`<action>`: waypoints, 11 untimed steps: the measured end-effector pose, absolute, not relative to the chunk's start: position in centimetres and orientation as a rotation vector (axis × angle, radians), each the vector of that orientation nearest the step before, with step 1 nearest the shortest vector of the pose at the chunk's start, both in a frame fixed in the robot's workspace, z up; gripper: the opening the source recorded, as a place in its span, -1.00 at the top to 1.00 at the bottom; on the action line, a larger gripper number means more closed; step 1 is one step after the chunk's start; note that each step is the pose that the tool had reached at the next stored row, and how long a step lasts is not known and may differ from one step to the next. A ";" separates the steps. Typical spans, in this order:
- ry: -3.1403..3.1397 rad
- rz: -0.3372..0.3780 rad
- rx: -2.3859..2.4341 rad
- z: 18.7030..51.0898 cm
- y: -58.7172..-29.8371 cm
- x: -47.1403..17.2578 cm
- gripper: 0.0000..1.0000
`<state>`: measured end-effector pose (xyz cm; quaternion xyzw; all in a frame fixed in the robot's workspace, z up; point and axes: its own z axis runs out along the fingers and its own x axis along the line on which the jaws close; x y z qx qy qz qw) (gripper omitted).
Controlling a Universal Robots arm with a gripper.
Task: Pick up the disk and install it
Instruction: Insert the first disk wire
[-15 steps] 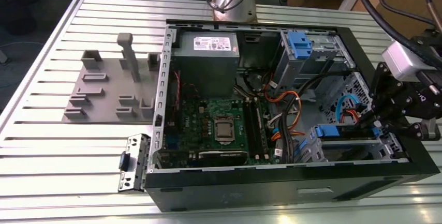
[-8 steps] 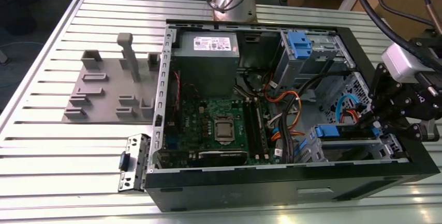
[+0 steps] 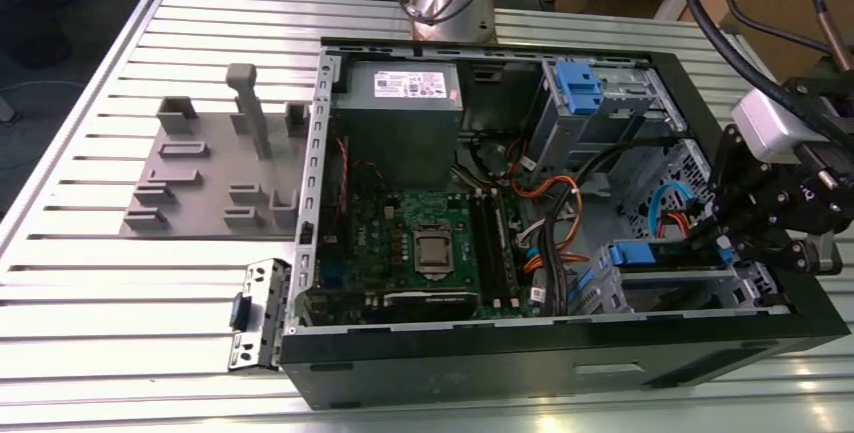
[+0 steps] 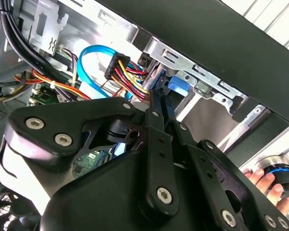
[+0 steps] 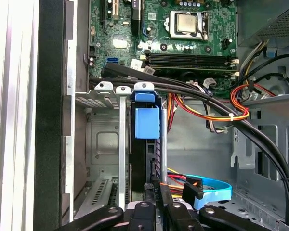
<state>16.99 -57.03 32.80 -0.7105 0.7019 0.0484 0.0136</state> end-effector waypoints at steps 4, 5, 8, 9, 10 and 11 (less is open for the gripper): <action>2.186 0.151 -2.213 32.8 -57.0 17.0 0.68; 2.186 0.151 -2.213 32.8 -57.0 17.0 0.68; 2.185 0.153 -2.212 32.7 -57.0 17.0 0.54; 2.186 0.151 -2.213 32.8 -57.0 17.0 0.54; 2.186 0.151 -2.213 32.8 -57.0 17.0 0.54; 2.186 0.151 -2.213 32.9 -57.0 17.0 0.54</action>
